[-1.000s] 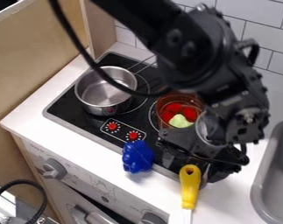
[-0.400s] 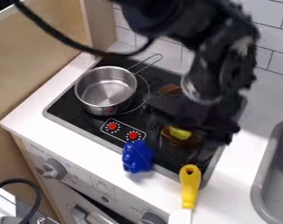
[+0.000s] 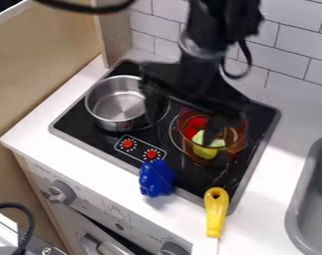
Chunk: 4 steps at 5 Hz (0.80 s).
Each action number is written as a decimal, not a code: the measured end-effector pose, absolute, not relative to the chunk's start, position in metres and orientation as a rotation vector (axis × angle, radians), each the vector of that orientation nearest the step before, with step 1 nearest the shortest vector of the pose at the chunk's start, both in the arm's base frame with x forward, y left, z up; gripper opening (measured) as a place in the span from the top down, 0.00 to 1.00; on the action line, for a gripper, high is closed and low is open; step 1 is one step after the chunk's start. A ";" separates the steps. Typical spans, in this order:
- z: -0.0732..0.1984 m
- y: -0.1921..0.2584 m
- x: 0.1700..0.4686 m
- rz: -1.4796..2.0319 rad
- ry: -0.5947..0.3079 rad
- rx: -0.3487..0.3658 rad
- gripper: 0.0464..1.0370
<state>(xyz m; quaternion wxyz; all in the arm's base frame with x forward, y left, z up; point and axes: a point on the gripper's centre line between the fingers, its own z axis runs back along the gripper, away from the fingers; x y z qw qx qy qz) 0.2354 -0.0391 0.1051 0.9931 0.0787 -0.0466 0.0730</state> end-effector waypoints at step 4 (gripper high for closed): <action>0.130 0.030 0.253 0.015 -0.058 0.148 0.04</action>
